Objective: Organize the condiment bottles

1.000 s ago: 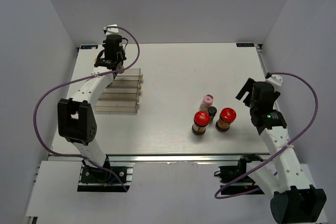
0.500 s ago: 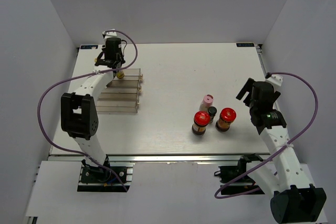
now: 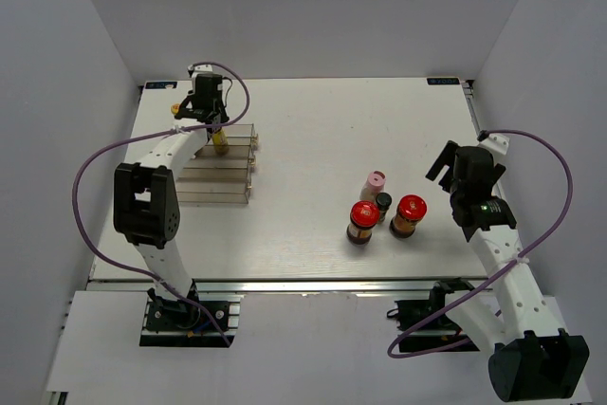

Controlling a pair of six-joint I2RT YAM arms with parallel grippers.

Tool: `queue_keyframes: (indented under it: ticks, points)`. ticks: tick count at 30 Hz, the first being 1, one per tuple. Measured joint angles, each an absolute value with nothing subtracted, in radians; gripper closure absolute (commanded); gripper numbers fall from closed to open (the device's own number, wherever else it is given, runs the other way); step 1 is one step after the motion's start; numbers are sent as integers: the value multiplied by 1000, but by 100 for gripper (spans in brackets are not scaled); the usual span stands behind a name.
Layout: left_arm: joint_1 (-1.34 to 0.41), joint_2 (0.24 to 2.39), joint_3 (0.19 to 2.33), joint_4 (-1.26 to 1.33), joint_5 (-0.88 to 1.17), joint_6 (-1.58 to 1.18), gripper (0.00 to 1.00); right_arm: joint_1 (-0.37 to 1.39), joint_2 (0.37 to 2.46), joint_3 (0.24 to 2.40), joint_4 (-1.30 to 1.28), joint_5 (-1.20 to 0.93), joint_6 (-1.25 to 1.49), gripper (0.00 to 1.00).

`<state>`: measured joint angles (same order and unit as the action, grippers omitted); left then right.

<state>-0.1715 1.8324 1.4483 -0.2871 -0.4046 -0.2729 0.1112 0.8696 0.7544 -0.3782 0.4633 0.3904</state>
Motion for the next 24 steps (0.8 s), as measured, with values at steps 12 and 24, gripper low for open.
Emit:
queue_keyframes:
  ticks: [12,24]
  points:
    - [-171,1842,1454,-299,-394,-285,14,111,870,754,-371,432,388,11]
    - [-175,1662,1460,-341,-179,-323,2,111,870,757,-381,284,382,11]
